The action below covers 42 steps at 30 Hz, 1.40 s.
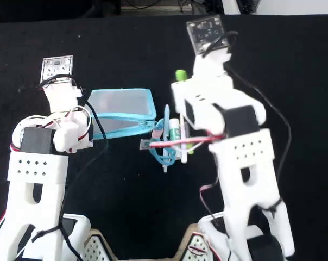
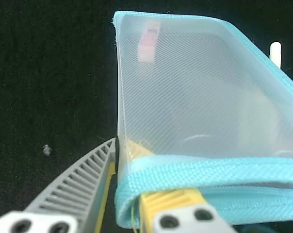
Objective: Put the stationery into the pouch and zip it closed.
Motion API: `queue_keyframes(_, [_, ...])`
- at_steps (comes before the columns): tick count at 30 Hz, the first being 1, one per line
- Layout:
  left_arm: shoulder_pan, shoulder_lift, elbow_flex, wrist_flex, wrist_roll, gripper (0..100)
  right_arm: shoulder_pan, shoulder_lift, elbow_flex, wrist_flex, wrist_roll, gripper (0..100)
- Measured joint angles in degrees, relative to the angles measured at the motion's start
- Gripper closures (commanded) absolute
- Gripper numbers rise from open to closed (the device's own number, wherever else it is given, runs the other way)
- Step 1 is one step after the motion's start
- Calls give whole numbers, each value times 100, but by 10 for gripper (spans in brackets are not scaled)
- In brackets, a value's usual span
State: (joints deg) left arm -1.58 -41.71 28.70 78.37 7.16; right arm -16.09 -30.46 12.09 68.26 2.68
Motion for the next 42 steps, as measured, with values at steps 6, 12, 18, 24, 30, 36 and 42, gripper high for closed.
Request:
queue_keyframes(6, [0, 0, 0, 0, 0, 970, -651, -466, 0, -440, 0, 987])
queue_keyframes(12, [0, 0, 0, 0, 0, 970, -888, -1020, 9, -818, -9, 987])
queue_keyframes(18, [0, 0, 0, 0, 0, 970, -1257, -1512, 26, -1029, -9, 987])
queue_keyframes(24, [0, 0, 0, 0, 0, 970, -1530, -1530, 220, -1442, -9, 987])
queue_keyframes(30, [0, 0, 0, 0, 0, 970, -1829, -1530, 457, -1960, -9, 987])
queue_keyframes(36, [0, 0, 0, 0, 0, 970, -1952, -1530, 457, -2101, -9, 987])
queue_keyframes(42, [0, 0, 0, 0, 0, 970, -1952, -1530, 457, -2101, -9, 987])
